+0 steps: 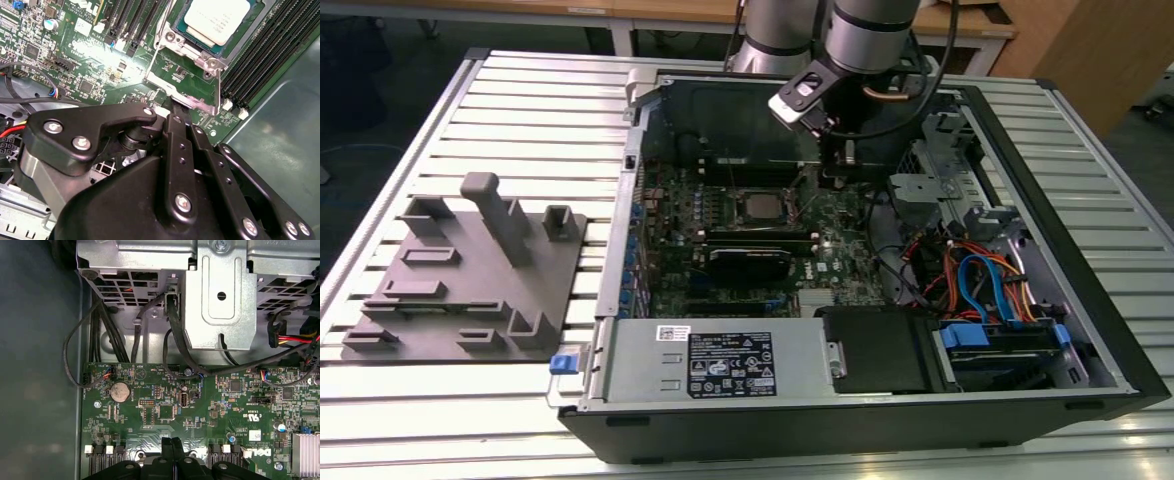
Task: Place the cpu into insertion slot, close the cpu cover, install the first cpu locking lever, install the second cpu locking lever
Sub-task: 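Close the cpu cover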
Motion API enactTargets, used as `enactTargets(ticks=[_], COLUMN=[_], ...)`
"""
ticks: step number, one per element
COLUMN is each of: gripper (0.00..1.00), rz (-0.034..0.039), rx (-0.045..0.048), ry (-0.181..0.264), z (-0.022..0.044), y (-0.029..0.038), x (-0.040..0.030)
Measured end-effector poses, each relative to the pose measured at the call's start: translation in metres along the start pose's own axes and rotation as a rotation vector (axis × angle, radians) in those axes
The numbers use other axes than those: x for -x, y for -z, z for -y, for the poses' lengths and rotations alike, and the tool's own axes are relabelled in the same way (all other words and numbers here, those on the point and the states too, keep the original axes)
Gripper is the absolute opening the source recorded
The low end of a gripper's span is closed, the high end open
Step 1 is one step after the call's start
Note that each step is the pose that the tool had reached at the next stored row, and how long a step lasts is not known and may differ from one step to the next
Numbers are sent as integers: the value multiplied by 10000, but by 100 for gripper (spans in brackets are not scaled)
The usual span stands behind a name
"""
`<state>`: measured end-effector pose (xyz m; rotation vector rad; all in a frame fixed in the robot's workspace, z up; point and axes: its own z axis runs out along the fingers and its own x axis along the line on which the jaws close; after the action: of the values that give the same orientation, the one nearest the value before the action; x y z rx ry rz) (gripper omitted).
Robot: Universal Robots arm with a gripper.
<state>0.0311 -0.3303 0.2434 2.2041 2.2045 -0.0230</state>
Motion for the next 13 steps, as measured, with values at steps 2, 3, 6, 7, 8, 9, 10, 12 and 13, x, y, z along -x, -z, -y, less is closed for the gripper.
enactTargets(ticks=[2, 3, 6, 7, 8, 9, 10, 12, 13], gripper=[10, 10, 10, 10, 10, 10, 10, 10, 10], rz=[0, -1, 0, 0, 0, 0, 0, -1, -1], rx=[0, 0, 0, 0, 1, 0, 0, 0, 0], ry=[1, 1, 0, 0, 0, 0, 0, 0, -1], z=[3, 4, 8, 11, 12, 28, 75, 77, 80], y=[0, 0, 0, 0, 0, 0, 0, 0, 0], x=[0, 0, 0, 0, 0, 0, 0, 0, 0])
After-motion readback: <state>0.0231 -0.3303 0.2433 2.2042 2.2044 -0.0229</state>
